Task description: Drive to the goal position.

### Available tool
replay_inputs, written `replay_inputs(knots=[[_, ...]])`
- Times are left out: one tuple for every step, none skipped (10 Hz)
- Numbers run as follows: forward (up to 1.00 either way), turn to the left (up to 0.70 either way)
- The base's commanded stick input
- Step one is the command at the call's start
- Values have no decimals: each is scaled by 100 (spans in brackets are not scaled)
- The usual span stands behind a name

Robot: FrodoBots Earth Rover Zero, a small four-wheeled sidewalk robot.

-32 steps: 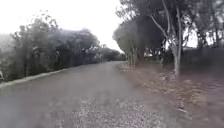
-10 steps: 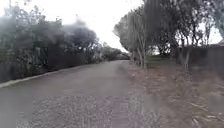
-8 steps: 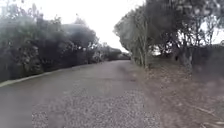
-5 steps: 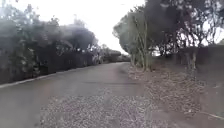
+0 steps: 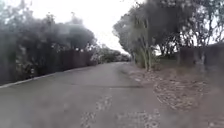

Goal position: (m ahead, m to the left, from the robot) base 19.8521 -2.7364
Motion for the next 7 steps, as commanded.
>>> replay_inputs(knots=[[85, 0], [85, 0], [85, 18], [85, 34], [85, 34], [85, 29], [85, 17]])
